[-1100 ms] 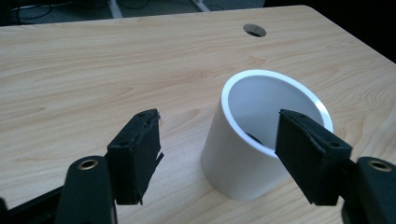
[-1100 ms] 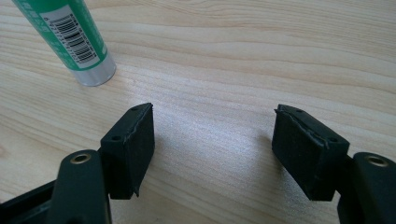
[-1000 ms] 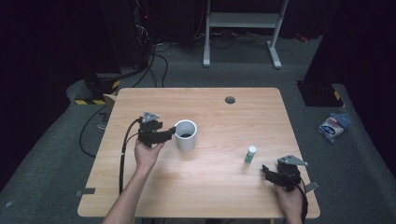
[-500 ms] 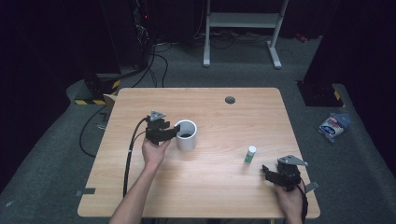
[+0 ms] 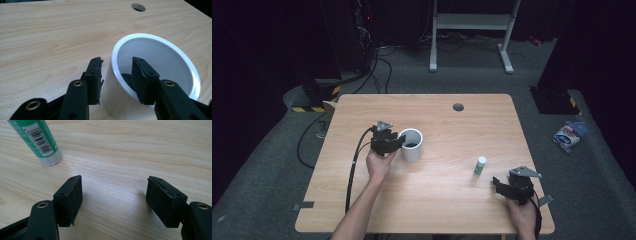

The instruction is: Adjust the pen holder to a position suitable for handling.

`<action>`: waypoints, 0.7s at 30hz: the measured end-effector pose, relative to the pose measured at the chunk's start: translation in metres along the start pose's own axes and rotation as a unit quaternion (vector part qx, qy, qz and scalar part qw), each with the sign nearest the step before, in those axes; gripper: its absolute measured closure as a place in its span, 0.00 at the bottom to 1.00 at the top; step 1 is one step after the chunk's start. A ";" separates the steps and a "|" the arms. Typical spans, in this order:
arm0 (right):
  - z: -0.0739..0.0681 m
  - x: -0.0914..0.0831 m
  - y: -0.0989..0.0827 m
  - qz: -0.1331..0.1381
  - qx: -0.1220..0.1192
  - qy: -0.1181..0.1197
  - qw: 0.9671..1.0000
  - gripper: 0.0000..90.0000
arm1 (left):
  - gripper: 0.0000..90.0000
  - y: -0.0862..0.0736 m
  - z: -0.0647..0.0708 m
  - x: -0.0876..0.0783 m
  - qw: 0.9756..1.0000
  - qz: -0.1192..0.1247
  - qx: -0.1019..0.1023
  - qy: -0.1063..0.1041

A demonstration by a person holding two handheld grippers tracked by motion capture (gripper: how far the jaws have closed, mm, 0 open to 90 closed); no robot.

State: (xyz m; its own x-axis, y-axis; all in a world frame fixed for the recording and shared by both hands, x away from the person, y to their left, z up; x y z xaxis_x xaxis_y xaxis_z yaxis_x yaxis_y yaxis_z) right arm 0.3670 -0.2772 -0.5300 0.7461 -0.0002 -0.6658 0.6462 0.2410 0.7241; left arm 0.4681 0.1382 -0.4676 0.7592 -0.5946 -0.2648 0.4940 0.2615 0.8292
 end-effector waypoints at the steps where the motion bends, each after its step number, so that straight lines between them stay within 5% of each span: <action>1: 0.000 0.000 0.000 0.000 0.000 0.000 1.000 0.33 | 0.69 0.000 0.000 0.000 1.000 -0.001 0.002 -0.002; 14: 0.000 0.000 0.000 0.000 0.000 0.000 1.000 0.33 | 0.77 -0.002 0.005 -0.002 1.000 -0.012 0.011 -0.006; 21: 0.000 0.000 0.000 0.000 -0.001 0.000 1.000 0.33 | 0.79 -0.006 0.009 -0.006 1.000 -0.008 -0.002 -0.018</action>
Point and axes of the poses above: each handheld gripper's, and its own axes: x roughly forward along the jaws, y roughly out of its top, z roughly to its right, the point moved 1 cm from there along x, roughly forward along the jaws, and after that the axes turned 14 degrees about -y, right-handed, at the moved point
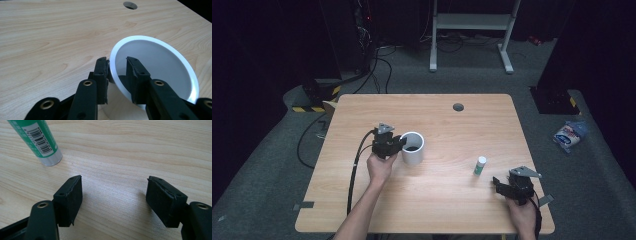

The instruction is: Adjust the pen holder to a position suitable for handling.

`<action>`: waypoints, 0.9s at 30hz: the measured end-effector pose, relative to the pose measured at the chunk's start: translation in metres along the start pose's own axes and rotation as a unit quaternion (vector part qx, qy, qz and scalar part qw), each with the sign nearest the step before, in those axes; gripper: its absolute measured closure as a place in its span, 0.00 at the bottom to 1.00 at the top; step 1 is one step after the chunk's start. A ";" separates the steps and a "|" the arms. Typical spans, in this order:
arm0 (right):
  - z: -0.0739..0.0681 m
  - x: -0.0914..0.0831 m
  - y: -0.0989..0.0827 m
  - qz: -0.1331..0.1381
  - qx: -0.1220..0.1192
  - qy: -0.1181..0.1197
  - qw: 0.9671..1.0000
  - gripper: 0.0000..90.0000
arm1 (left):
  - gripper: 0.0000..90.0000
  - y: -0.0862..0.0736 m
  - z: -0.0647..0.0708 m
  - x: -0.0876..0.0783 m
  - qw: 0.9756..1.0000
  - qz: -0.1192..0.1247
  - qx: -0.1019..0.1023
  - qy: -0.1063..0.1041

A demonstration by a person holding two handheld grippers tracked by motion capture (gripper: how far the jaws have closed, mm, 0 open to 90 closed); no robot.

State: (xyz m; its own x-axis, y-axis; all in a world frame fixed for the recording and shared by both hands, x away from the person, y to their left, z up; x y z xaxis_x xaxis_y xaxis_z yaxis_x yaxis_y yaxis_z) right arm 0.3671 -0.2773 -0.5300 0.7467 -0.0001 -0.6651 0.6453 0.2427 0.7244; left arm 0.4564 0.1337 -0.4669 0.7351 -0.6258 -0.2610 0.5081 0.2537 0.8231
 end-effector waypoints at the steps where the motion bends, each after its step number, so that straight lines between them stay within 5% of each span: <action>1: 0.000 0.000 0.000 0.000 0.000 0.000 1.000 0.33 | 0.79 0.000 0.001 -0.001 1.000 -0.003 0.001 -0.001; 21: 0.000 0.000 0.000 0.000 0.000 0.000 1.000 0.33 | 0.86 -0.013 0.015 -0.008 1.000 -0.003 0.001 -0.030; 27: 0.000 0.000 0.000 -0.001 0.001 -0.001 1.000 0.33 | 0.87 -0.018 0.024 -0.008 0.999 -0.016 0.015 -0.038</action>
Point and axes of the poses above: each handheld gripper's, and its own axes: x roughly forward along the jaws, y roughly out of its top, z roughly to its right, the point moved 1 cm from there along x, roughly forward along the jaws, and after that the axes turned 14 degrees about -y, right-handed, at the moved point
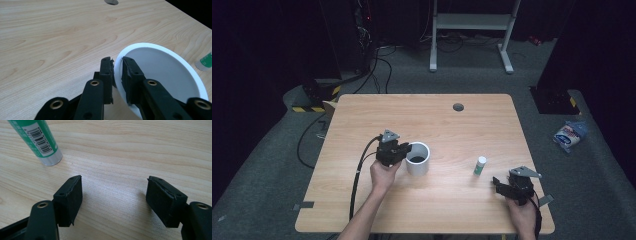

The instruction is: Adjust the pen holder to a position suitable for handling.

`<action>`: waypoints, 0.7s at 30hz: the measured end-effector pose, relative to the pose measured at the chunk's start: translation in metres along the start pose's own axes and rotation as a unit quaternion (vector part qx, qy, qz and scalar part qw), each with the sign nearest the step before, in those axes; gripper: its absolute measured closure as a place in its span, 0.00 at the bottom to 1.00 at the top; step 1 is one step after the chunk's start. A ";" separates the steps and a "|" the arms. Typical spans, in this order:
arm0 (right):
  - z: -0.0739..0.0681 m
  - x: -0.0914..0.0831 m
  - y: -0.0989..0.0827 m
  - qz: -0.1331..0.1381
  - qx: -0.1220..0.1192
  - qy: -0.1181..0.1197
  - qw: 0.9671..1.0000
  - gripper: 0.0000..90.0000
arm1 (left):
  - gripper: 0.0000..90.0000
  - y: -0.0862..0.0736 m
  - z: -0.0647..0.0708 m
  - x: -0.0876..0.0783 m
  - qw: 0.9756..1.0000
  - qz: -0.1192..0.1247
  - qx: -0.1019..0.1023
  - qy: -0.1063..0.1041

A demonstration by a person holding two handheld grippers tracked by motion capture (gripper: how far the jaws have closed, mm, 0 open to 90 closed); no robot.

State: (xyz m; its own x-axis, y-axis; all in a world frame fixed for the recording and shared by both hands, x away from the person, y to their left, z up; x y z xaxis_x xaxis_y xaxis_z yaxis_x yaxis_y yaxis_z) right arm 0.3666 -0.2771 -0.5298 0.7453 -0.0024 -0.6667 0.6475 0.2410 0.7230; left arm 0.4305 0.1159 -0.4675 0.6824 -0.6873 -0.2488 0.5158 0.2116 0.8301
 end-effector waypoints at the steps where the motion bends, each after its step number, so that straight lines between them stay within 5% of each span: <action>1: 0.000 0.000 0.000 0.000 0.000 0.000 1.000 0.33 | 0.87 -0.001 0.001 0.000 1.000 -0.001 -0.001 -0.002; 9: 0.000 0.000 0.000 0.000 0.000 0.000 1.000 0.33 | 0.87 -0.007 0.006 -0.004 1.000 0.011 -0.017 -0.019; 21: 0.000 0.000 0.000 0.000 0.000 0.000 1.000 0.33 | 0.86 -0.014 0.016 -0.004 0.999 0.001 -0.014 -0.037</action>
Point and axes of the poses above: each handheld gripper's, and its own axes: x roughly forward along the jaws, y roughly out of its top, z roughly to its right, the point moved 1 cm from there along x, roughly forward along the jaws, and after that the axes turned 14 degrees about -y, right-handed, at the moved point
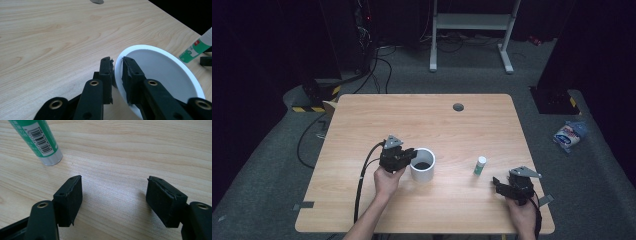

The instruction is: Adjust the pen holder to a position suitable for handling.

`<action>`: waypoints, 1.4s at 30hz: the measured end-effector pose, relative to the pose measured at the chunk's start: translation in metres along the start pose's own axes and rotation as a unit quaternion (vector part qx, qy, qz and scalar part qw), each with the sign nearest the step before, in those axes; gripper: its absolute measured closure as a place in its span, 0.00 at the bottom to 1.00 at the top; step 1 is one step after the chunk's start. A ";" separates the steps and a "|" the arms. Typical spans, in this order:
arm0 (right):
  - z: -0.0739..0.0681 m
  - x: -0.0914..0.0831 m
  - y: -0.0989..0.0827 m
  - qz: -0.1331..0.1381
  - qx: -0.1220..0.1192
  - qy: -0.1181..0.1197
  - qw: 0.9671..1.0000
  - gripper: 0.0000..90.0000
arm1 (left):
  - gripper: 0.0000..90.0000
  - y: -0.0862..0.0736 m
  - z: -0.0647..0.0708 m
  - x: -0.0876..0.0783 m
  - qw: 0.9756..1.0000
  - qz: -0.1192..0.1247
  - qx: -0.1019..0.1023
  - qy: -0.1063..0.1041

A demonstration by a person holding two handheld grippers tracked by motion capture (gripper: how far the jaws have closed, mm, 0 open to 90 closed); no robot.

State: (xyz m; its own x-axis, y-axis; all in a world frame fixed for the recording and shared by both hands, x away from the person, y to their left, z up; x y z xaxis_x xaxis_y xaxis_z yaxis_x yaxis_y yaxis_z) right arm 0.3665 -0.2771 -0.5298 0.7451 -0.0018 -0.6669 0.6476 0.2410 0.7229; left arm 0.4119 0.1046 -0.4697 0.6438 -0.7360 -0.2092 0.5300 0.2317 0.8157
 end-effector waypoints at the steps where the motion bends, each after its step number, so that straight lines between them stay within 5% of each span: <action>1: 0.000 0.000 0.000 0.000 0.000 0.000 1.000 0.33 | 0.86 0.000 0.000 0.000 1.000 0.000 0.000 0.000; 28: 0.000 0.000 0.000 0.000 0.000 0.000 1.000 0.33 | 0.85 -0.013 0.023 0.015 0.999 -0.014 0.001 -0.036; 34: 0.000 0.000 0.000 0.000 0.000 0.000 1.000 0.33 | 0.84 -0.015 0.026 0.017 0.999 -0.004 -0.016 -0.041; 37: 0.000 0.000 0.000 0.000 0.000 0.000 1.000 0.33 | 0.76 -0.016 0.028 0.018 0.999 -0.007 -0.012 -0.042; 42: 0.000 0.000 0.000 0.000 0.000 0.000 1.000 0.33 | 0.58 -0.009 0.030 0.011 0.998 0.021 -0.017 -0.050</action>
State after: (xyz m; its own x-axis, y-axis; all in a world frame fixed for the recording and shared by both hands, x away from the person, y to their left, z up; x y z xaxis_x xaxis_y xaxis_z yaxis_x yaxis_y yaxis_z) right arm 0.3664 -0.2770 -0.5299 0.7449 -0.0018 -0.6672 0.6479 0.2408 0.7227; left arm 0.3976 0.0747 -0.4634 0.6090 -0.7841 -0.1192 0.5225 0.2835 0.8041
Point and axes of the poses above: each handheld gripper's, and its own axes: x roughly forward along the jaws, y roughly out of its top, z roughly to its right, the point moved 1 cm from there along x, roughly forward along the jaws, and after that the axes turned 14 degrees about -y, right-handed, at the moved point
